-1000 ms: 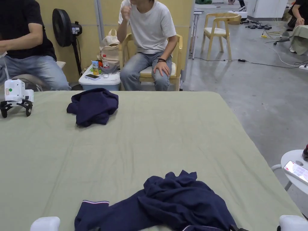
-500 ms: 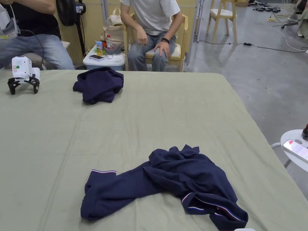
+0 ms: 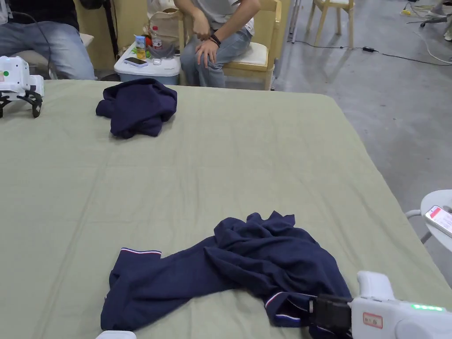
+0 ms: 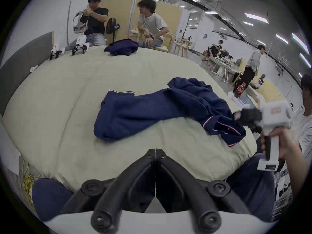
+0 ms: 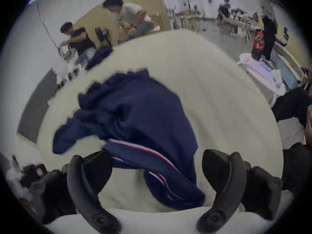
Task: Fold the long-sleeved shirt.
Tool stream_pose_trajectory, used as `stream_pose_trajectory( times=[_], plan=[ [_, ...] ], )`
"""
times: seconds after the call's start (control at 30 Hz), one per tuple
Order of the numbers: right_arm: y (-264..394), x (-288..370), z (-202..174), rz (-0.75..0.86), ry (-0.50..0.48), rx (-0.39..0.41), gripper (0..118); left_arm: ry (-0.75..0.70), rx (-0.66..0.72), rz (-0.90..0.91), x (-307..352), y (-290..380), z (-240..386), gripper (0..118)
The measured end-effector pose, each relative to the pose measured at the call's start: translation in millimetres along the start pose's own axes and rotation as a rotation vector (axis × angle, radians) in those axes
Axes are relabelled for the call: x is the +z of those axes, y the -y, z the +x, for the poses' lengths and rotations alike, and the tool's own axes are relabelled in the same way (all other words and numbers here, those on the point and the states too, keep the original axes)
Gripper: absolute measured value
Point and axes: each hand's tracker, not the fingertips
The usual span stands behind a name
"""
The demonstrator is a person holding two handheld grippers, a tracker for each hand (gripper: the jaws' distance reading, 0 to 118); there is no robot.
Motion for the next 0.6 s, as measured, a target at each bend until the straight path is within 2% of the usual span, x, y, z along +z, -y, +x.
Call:
stream_pose_trajectory(
  times=[0.03,0.07,0.1,0.13,0.17,0.2,0.23,0.3,0.33,0.37,0.47,0.6],
  plan=[
    [9.8,-2.7,-3.1,-0.05,0.032,0.026,81,0.008,0.007,0.001,-3.5,-4.7,0.2,0],
    [13.2,-6.1,-3.5,-0.056,0.035,0.041,16,0.014,0.01,-0.001,-8.0,-11.5,2.1,0],
    [15.9,-5.5,-2.5,-0.014,0.091,0.06,12,0.029,0.016,-0.001,-13.3,-20.6,2.3,0],
    [20.1,-2.2,0.0,0.066,0.079,0.049,12,0.045,0.016,0.0,-19.6,-30.8,3.0,0],
    [20.6,0.9,8.3,0.047,0.05,0.017,12,0.063,0.009,0.005,-26.9,-44.9,5.2,0],
    [18.1,4.9,16.5,0.039,0.02,-0.023,12,0.075,-0.006,0.018,-33.5,-59.0,8.0,4],
    [16.0,9.9,24.5,0.056,0.041,-0.031,12,0.088,-0.034,0.031,-42.7,-76.1,11.6,16],
    [11.8,17.3,31.1,0.059,0.084,-0.013,12,0.106,-0.104,0.053,-65.4,-114.9,20.7,74],
    [8.9,19.4,34.6,0.058,0.089,-0.013,12,0.116,-0.145,0.057,-81.4,-138.1,29.2,96],
    [6.6,20.6,37.1,0.06,0.087,-0.014,12,0.131,-0.196,0.054,-99.3,-161.2,37.4,108],
    [1.1,19.0,23.6,0.059,0.096,0.026,12,0.166,-0.324,0.034,-158.7,-217.3,70.9,107],
    [-3.0,23.8,11.7,0.062,0.089,0.006,12,0.291,-0.336,-0.154,-249.5,-253.0,107.9,106]
  ],
)
